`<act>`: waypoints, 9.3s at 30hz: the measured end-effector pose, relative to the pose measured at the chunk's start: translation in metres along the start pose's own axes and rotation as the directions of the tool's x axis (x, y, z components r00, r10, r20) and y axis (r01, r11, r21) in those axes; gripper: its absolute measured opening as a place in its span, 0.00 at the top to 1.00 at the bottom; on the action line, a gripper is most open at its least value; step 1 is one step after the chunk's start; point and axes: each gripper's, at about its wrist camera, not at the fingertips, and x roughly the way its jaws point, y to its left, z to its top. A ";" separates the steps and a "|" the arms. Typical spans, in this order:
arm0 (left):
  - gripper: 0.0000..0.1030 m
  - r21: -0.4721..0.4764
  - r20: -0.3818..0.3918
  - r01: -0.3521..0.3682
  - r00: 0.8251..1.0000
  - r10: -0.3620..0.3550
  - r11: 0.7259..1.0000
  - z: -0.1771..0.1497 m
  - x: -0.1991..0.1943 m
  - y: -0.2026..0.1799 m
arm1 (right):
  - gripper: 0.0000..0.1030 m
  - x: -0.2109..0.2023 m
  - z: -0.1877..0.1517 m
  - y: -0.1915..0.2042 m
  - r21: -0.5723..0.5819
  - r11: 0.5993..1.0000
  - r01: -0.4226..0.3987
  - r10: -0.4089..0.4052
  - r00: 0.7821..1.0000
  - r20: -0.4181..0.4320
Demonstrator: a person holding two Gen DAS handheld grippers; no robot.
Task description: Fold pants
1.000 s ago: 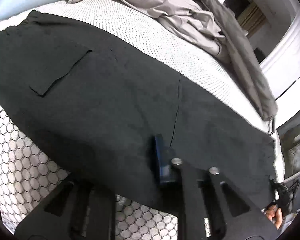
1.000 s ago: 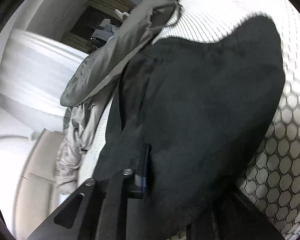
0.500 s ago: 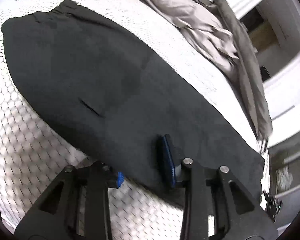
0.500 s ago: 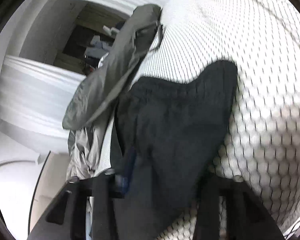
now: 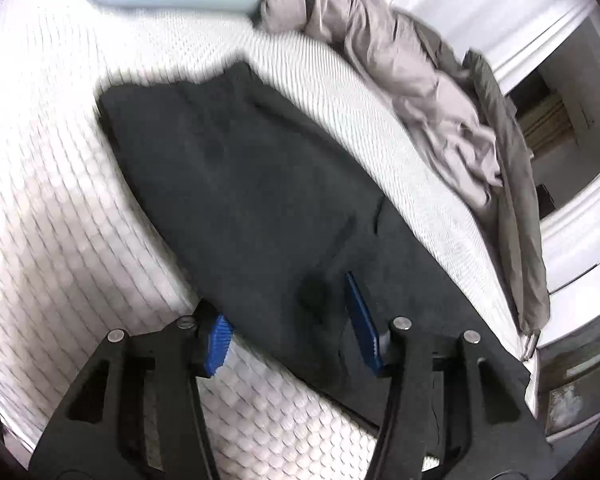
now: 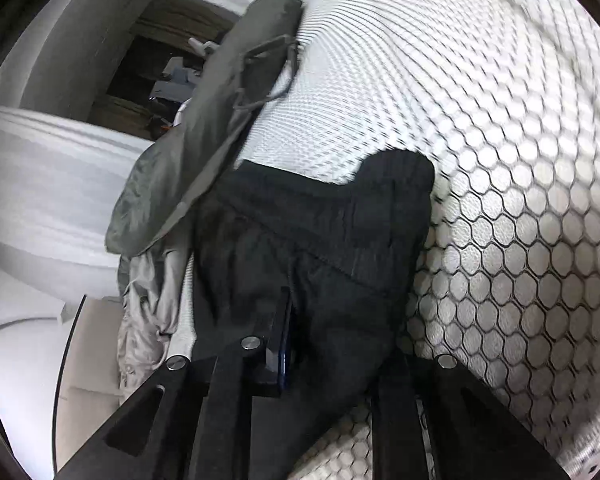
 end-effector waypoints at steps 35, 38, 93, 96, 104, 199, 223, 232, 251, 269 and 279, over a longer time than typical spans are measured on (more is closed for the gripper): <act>0.19 0.387 -0.050 0.036 0.999 -0.018 0.922 -0.011 -0.012 -0.120 | 0.17 0.008 -0.061 0.140 -0.704 0.685 0.189 -0.276 0.961 -0.009; 0.19 0.523 -0.153 0.150 0.985 -0.081 0.839 -0.049 0.020 -0.185 | 0.17 0.045 -0.109 0.155 -0.837 0.526 0.152 -0.350 0.935 -0.050; 0.12 0.756 -0.307 0.196 0.949 0.074 0.624 -0.143 0.100 -0.301 | 0.29 0.143 -0.158 0.197 -0.835 0.119 0.537 -0.544 0.739 0.398; 0.11 0.763 -0.307 0.197 0.948 0.078 0.616 -0.145 0.097 -0.299 | 0.28 0.124 -0.101 0.164 -0.731 0.249 0.635 -0.611 0.689 0.390; 0.18 0.752 -0.332 0.263 0.943 0.004 0.604 -0.130 0.093 -0.301 | 0.34 0.062 -0.102 0.181 -0.784 0.396 0.479 -0.486 0.833 0.264; 0.44 0.791 -0.288 0.220 0.957 0.031 0.571 -0.133 0.036 -0.209 | 0.29 0.099 -0.267 0.204 -0.989 0.142 0.030 -0.439 0.898 -0.036; 0.25 0.815 -0.344 0.324 0.938 -0.048 0.480 -0.218 0.032 -0.281 | 0.23 -0.046 -0.044 0.024 -0.332 0.940 0.082 -0.150 0.972 -0.183; 0.25 0.703 -0.456 0.415 0.886 -0.081 0.577 -0.191 0.042 -0.269 | 0.81 -0.028 -0.041 0.043 -0.254 0.964 0.079 -0.078 0.997 0.015; 0.29 0.396 -0.333 0.337 0.920 -0.208 0.854 -0.074 0.038 -0.178 | 0.38 0.015 -0.293 0.252 -0.743 0.426 -0.517 -0.049 0.807 -0.589; 0.73 0.364 -0.551 0.470 0.805 -0.221 0.804 -0.142 0.099 -0.241 | 0.32 0.023 -0.208 0.153 -0.880 0.466 -0.095 -0.294 0.921 -0.255; 0.94 0.386 -0.285 0.416 0.903 -0.323 0.823 -0.084 0.042 -0.213 | 0.32 0.034 -0.213 0.200 -0.785 0.581 -0.215 -0.154 0.918 -0.365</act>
